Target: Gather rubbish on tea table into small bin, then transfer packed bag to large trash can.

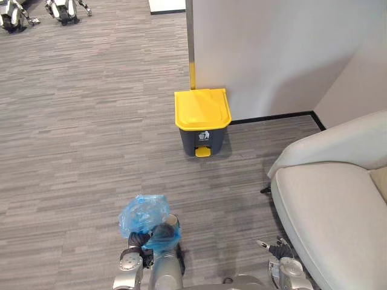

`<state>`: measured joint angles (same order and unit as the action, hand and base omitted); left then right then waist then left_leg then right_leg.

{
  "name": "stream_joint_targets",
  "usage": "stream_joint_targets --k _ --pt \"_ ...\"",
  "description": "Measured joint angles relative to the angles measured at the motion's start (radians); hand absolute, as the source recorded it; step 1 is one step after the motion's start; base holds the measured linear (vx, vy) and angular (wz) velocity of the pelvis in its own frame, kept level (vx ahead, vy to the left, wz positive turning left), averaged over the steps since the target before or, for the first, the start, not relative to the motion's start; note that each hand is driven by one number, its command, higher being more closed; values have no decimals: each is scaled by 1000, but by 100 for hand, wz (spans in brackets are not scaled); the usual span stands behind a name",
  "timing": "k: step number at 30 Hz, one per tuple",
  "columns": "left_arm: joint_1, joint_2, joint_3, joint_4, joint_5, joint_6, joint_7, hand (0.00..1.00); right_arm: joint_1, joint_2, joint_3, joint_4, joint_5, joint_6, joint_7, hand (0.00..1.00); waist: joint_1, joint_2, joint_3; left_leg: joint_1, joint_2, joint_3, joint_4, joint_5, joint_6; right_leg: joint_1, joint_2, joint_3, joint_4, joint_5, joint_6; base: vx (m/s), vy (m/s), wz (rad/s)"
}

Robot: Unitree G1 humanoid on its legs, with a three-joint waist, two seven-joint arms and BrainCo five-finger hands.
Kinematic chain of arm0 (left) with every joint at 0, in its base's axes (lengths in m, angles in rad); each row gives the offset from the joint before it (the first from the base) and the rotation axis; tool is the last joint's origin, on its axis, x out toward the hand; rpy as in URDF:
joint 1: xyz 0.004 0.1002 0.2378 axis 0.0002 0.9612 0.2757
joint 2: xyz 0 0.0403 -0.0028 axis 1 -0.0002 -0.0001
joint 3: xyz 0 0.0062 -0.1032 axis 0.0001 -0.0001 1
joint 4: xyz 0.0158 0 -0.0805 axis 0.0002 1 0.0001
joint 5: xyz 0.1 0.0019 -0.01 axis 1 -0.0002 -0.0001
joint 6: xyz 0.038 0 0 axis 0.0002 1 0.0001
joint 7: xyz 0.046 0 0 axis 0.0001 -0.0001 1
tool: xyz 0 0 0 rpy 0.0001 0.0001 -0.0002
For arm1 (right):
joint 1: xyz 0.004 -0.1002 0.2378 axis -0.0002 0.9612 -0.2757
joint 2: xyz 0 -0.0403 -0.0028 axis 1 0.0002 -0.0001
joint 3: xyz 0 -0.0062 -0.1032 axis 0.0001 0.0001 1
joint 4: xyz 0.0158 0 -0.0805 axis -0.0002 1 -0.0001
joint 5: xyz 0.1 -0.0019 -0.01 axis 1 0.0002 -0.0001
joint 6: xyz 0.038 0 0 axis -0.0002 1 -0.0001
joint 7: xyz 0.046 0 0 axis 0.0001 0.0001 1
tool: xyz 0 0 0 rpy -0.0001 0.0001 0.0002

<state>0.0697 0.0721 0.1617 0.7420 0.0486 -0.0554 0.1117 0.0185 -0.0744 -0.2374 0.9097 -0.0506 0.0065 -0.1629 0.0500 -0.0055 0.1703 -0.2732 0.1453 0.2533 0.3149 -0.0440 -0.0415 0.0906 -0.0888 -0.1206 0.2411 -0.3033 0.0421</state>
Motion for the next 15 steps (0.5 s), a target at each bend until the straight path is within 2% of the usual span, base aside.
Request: stream_joint_targets --k 1,2,3,4,5,6,7,8,9,10,12,14,15 --pt "2 7 0 10 0 1 1 100 -5 6 0 13 0 1 -1 0 -6 -19 -11 -4 -27 5 16 -36 12 10 -27 4 -15 3 5 425 244 -10" --pt "-3 7 -1 17 0 1 0 100 1 6 -2 18 -1 1 -1 0 -7 -26 -14 -12 -44 15 64 -82 35 11 -57 18 4 9 17 524 296 -1" --pt "-3 6 -1 18 0 1 0 100 1 6 -2 19 -1 1 -1 0 -6 -27 -15 -7 -49 25 87 -104 44 9 -65 27 39 8 20 594 340 -19" --pt "3 6 -3 30 0 2 0 100 0 8 -2 19 -2 1 0 0 -7 -27 -15 40 -66 48 107 -152 66 -34 -97 51 202 20 46 569 316 -18" --pt "8 8 -5 33 0 3 0 100 2 9 -1 19 -4 1 1 0 -12 -26 -14 79 -81 49 95 -164 79 -84 -119 57 348 53 93 463 231 -12" --pt "8 10 -8 33 0 3 1 100 5 9 0 19 -8 1 1 0 -11 -25 -14 107 -89 50 81 -173 85 -123 -132 69 451 89 118 444 172 8" --pt "9 11 -16 33 0 3 1 100 11 10 3 20 -22 1 4 0 -14 -23 -13 164 -101 50 57 -186 94 -196 -145 84 637 95 124 412 103 8" --pt "13 12 -15 33 -1 4 3 100 10 14 8 19 -27 1 6 0 -13 -21 -11 224 -108 48 26 -189 97 -263 -146 86 760 85 106 401 75 7" --pt "17 15 -14 33 -1 4 3 100 10 16 11 17 -30 1 7 0 -14 -18 -9 253 -109 48 9 -189 97 -292 -141 81 796 79 95 360 28 5" --pt "25 19 -14 33 -1 4 3 100 9 20 15 11 -31 0 10 0 -18 -10 -5 300 -107 48 -21 -189 96 -348 -134 58 820 70 78 346 -13 10" --pt "27 19 -12 33 -2 4 4 100 0 26 15 6 -33 0 10 0 -29 -7 -2 350 -95 40 -53 -212 73 -433 -112 21 773 56 57 335 -61 17" --pt "28 15 -1 33 -13 4 4 100 -8 35 20 7 -34 0 11 0 -37 -9 3 387 -88 31 -72 -220 59 -484 -92 -8 628 55 43 308 -149 23" --pt "26 12 0 33 -19 3 4 100 -1 35 20 7 -34 1 11 0 -38 -9 3 409 -78 16 -76 -236 34 -487 -69 -32 481 75 29 348 -238 34"
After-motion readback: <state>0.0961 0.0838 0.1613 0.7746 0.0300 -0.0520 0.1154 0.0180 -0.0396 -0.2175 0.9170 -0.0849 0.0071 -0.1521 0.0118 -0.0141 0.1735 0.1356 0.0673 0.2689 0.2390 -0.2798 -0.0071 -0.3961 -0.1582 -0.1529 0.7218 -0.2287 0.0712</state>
